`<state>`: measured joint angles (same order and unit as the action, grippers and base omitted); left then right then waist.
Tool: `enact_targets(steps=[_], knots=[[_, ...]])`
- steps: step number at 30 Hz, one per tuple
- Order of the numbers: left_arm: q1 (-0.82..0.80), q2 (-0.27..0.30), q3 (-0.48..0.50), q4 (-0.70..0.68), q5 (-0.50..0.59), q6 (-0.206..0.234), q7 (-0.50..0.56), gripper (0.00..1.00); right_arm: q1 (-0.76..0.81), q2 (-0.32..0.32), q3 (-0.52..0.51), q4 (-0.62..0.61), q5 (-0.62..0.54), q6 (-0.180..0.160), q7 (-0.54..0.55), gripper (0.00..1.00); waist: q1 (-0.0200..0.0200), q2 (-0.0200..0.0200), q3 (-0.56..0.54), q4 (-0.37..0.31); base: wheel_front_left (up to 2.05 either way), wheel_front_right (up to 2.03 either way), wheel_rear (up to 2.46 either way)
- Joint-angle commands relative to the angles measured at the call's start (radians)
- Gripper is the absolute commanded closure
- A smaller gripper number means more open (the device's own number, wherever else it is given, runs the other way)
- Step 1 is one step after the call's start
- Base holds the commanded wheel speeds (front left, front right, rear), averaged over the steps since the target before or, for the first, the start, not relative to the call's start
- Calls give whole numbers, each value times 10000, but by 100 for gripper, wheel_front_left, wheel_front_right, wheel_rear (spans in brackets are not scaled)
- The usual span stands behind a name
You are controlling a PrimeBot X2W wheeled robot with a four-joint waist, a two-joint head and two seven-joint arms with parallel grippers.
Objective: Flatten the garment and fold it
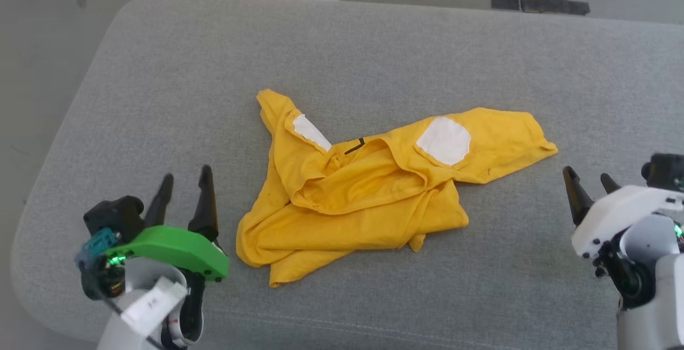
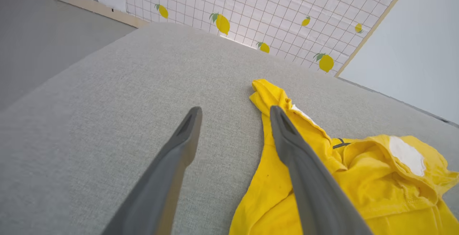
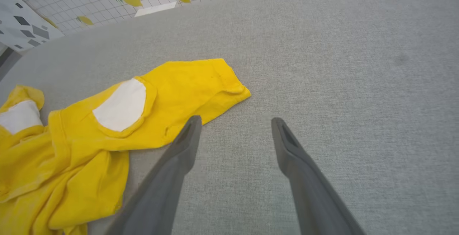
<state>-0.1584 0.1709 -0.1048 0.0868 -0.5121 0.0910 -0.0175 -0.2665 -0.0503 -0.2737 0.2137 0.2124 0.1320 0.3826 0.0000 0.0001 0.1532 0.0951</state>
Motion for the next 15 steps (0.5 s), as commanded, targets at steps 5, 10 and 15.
enact_targets(steps=[5,10,15], knots=[[-109,265,-249,-188,1330,-199,-2103,0,-1238,1,22,787,-853,-13,717,0,0,-1,447,122,0,0,0],[-379,137,-396,-451,2260,-161,-2425,0,-2500,1,-10,1770,-1736,-13,1570,0,0,-1,895,277,0,0,0],[-538,-211,-264,-825,2715,-283,-2438,0,-3381,1,-155,2673,-2630,-13,2221,0,0,-1,1330,427,0,0,0]])
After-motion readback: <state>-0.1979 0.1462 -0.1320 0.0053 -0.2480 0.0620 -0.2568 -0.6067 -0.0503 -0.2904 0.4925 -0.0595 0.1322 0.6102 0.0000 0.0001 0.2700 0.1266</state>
